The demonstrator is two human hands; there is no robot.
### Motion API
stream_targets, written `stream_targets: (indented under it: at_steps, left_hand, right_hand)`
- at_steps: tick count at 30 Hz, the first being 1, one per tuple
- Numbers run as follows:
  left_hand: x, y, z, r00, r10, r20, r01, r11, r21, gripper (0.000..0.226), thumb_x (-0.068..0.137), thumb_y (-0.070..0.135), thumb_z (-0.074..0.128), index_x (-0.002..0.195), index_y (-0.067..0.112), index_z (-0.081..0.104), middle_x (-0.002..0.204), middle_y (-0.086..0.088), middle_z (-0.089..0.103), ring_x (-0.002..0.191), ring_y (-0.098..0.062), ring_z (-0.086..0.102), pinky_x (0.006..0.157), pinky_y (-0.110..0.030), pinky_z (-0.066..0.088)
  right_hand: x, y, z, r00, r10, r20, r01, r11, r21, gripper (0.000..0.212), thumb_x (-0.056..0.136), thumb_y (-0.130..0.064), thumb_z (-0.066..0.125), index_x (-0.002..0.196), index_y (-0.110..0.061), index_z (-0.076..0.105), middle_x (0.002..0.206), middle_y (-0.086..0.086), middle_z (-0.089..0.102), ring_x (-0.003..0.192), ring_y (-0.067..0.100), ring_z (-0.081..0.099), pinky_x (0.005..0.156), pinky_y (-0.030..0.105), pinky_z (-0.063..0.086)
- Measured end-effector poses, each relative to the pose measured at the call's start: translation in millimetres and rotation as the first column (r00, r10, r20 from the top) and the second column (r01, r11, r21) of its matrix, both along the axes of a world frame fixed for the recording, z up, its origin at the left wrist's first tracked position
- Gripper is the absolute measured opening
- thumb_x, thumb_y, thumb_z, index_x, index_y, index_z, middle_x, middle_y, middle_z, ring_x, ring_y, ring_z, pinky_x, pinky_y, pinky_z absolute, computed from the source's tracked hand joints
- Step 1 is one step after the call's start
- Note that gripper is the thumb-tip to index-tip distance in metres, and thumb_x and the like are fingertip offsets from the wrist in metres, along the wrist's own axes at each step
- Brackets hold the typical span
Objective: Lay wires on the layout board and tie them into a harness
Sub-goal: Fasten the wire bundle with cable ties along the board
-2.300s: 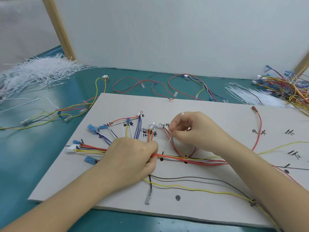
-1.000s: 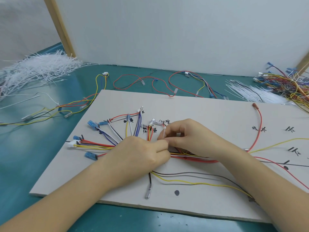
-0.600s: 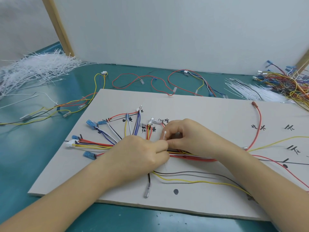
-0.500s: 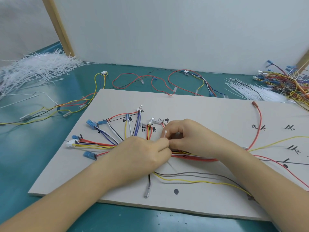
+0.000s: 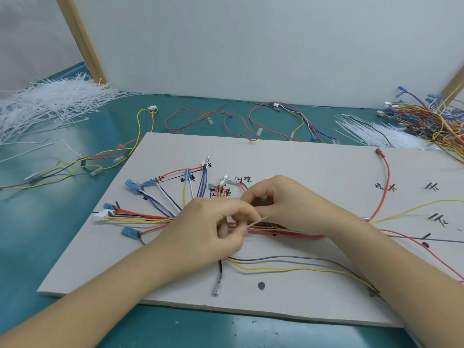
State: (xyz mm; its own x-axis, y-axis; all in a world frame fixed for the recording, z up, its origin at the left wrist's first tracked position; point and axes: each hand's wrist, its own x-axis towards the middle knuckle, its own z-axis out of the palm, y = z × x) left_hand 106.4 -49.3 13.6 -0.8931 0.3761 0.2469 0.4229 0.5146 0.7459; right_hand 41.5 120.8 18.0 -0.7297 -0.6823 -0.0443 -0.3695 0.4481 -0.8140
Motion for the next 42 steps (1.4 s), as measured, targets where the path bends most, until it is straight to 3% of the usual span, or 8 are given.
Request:
stream_targets:
  at_steps: [6,15,20,25,28,31,34,42]
  left_hand:
    - [2,-10,7,0.963,-0.26,-0.065,0.224,0.914,-0.338,0.02,0.075,0.013,0.05,0.08,0.018,0.068,0.082,0.01,0.06,0.066,-0.005,0.053,0.064,-0.008,0.036]
    - [0,-12,4,0.927,-0.344,-0.146,0.247,0.857,-0.452,0.02,0.084,0.023,0.05,0.081,0.019,0.07,0.087,0.008,0.065,0.077,-0.004,0.057,0.067,-0.021,0.048]
    - [-1,-8,-1,0.985,-0.125,-0.12,0.097,0.971,-0.217,0.016,0.085,0.026,0.059,0.083,0.018,0.073,0.078,0.01,0.068,0.076,-0.002,0.058,0.07,-0.016,0.044]
    - [-2,-5,-6,0.97,0.174,0.167,-0.196,0.972,0.126,0.024,0.081,0.014,0.068,0.086,0.036,0.063,0.066,0.011,0.069,0.048,-0.005,0.048,0.051,-0.01,0.037]
    - [-3,-5,-7,0.956,0.204,0.21,-0.238,0.96,0.149,0.025,0.078,0.013,0.07,0.088,0.031,0.055,0.064,0.011,0.069,0.045,-0.004,0.04,0.047,-0.01,0.033]
    - [-4,-5,-7,0.952,0.186,0.241,-0.227,0.962,0.152,0.012,0.077,0.024,0.072,0.08,0.029,0.062,0.067,0.008,0.069,0.053,-0.021,0.05,0.054,-0.021,0.04]
    - [-4,-5,-9,0.957,0.193,0.216,-0.221,0.969,0.114,0.02,0.079,0.02,0.072,0.081,0.038,0.064,0.063,0.013,0.067,0.046,-0.004,0.042,0.05,-0.012,0.035]
    - [-3,-4,-7,0.953,0.206,0.221,-0.236,0.964,0.121,0.017,0.079,0.015,0.071,0.073,0.03,0.067,0.06,0.012,0.066,0.044,0.001,0.044,0.047,-0.008,0.032]
  right_hand:
    - [0,-1,2,0.997,-0.049,-0.058,0.049,0.999,0.007,0.02,0.084,-0.014,0.068,0.072,-0.029,0.063,0.05,-0.024,0.054,0.048,-0.002,0.045,0.05,0.007,0.032]
    - [3,-6,0,0.983,-0.102,-0.15,0.113,0.991,0.069,0.024,0.083,-0.019,0.069,0.066,-0.029,0.056,0.048,-0.03,0.052,0.049,-0.005,0.049,0.05,0.008,0.034]
    - [2,-4,1,0.99,-0.089,-0.113,0.091,0.996,0.017,0.023,0.081,-0.014,0.071,0.066,-0.029,0.06,0.049,-0.021,0.056,0.048,-0.003,0.048,0.051,0.008,0.034]
    - [1,-1,3,0.995,-0.045,-0.094,0.045,0.999,-0.002,0.011,0.079,-0.012,0.073,0.073,-0.021,0.068,0.054,-0.019,0.057,0.05,-0.003,0.049,0.053,0.007,0.035]
    - [1,-1,2,0.993,-0.047,-0.108,0.047,0.999,-0.009,0.015,0.08,-0.013,0.073,0.071,-0.024,0.066,0.054,-0.023,0.057,0.051,-0.003,0.05,0.053,0.006,0.034]
    - [1,-1,2,0.991,-0.058,-0.121,0.058,0.998,-0.005,0.016,0.081,-0.014,0.072,0.071,-0.025,0.066,0.053,-0.025,0.056,0.05,-0.004,0.049,0.052,0.006,0.033]
    - [1,-1,3,0.991,-0.059,-0.12,0.058,0.998,-0.012,0.017,0.081,-0.013,0.072,0.071,-0.026,0.065,0.052,-0.026,0.056,0.049,-0.005,0.05,0.052,0.006,0.034]
    - [1,-2,3,0.988,-0.085,-0.129,0.085,0.996,-0.012,0.017,0.08,-0.012,0.072,0.071,-0.024,0.066,0.055,-0.019,0.057,0.049,-0.006,0.049,0.052,0.006,0.034]
